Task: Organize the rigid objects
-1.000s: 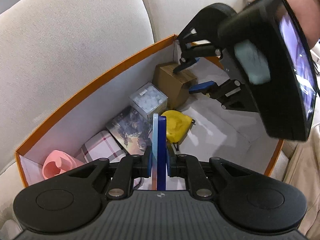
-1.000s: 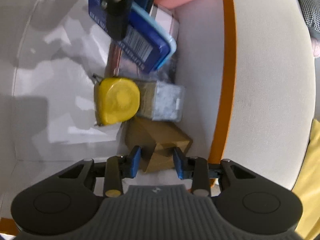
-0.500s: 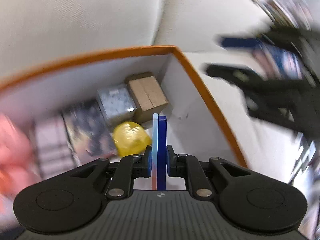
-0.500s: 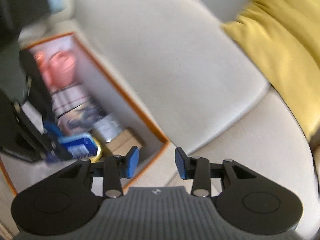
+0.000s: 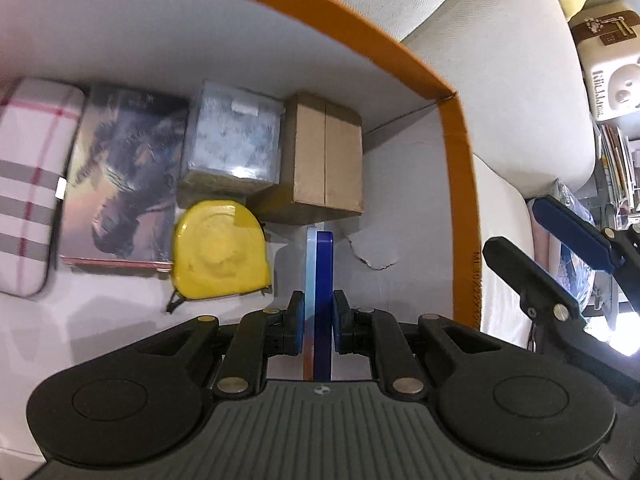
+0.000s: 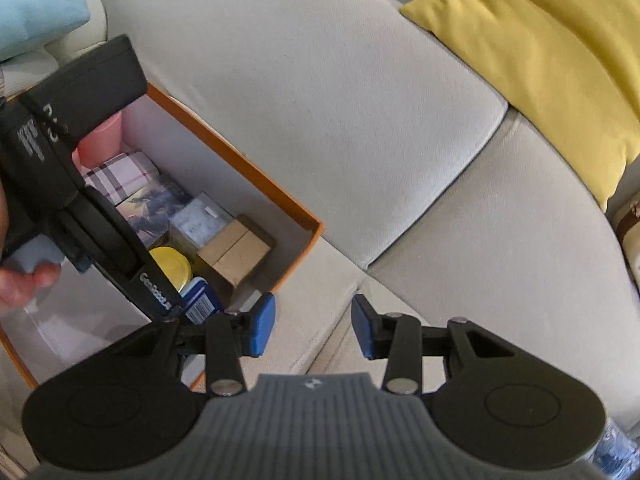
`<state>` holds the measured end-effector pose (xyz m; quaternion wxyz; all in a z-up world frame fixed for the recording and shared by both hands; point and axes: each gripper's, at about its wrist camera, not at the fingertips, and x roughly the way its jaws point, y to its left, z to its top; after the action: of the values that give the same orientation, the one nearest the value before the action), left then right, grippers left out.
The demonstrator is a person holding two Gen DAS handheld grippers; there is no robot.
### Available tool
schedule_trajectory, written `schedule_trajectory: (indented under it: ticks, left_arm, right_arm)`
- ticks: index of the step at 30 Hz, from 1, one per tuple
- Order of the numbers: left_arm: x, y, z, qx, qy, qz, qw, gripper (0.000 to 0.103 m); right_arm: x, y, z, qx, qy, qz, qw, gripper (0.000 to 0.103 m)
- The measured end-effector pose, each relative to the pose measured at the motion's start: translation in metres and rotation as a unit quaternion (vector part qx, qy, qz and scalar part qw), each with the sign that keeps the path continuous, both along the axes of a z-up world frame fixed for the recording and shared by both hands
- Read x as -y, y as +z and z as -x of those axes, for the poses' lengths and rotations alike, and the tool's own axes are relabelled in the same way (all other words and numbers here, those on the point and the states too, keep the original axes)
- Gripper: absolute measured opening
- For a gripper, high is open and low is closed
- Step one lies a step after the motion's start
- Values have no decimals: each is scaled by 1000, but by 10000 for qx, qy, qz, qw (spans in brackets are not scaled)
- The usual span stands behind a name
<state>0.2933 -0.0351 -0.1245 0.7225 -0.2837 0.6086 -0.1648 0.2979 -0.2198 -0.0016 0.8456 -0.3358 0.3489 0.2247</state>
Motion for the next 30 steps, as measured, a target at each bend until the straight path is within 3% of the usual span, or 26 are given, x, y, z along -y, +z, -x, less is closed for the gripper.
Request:
schedule_trajectory:
  ticks: [6,14,22,25,27,29,30]
  left_arm:
    - [1,-5,-6,-216,-112,-140,9996,17]
    - [7,11,-4,35,-398,-816,9959,35]
    - [-10,31,8,314,-438,-944,9941,40]
    - [-16,54,22,749,-459,-975,9913,40]
    - [-9,73,22,1225,-503,-1157,9844,42]
    - [-10,95,36,1783,-544,-1541,9703,46]
    - [-14,106,45,2110,-564,-1801,9591,47]
  right_arm:
    - [0,-1,3,-78,-29,-46,10000,45]
    - [2,-3,2,-235,-130,-10,9996,46]
    - [-1,4,11,-208,-206,72,9995,51]
    - [-3,10,17,-191,-161,35,9997,57]
    - [-5,18,23,-119,-139,-11,9998,57]
    - [-7,27,29,-55,-178,-129,9997,58]
    - [-8,33,31,-61,-235,-246,9994,59]
